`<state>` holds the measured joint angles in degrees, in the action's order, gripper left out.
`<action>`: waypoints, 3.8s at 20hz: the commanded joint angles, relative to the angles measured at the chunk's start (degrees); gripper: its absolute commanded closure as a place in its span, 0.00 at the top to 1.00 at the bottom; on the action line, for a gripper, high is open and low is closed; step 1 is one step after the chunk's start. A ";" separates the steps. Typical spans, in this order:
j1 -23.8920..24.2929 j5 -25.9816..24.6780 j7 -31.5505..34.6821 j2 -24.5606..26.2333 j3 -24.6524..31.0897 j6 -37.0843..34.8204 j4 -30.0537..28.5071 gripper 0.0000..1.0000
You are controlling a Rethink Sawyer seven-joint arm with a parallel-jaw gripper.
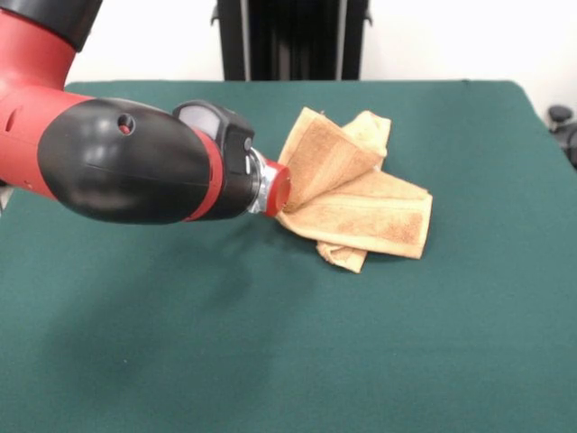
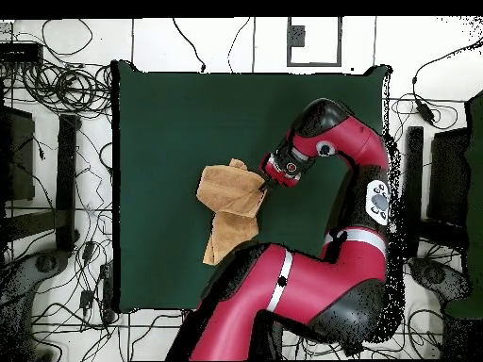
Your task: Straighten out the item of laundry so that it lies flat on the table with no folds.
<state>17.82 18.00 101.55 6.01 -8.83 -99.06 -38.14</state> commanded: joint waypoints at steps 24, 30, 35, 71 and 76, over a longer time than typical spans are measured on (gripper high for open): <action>1.13 -18.96 -0.78 -4.42 -6.82 -23.58 19.64 0.00; 1.31 -18.82 -0.91 -2.84 -6.41 -23.12 22.05 0.00; 1.42 -17.94 -0.87 -3.24 -5.52 -20.69 20.83 1.00; -6.80 -18.96 8.29 -22.08 -2.18 46.99 -21.61 1.00; -6.94 -17.29 7.91 -21.73 -2.09 47.79 -22.21 1.00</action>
<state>12.60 -0.14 101.55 -15.57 -16.46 -53.35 -47.29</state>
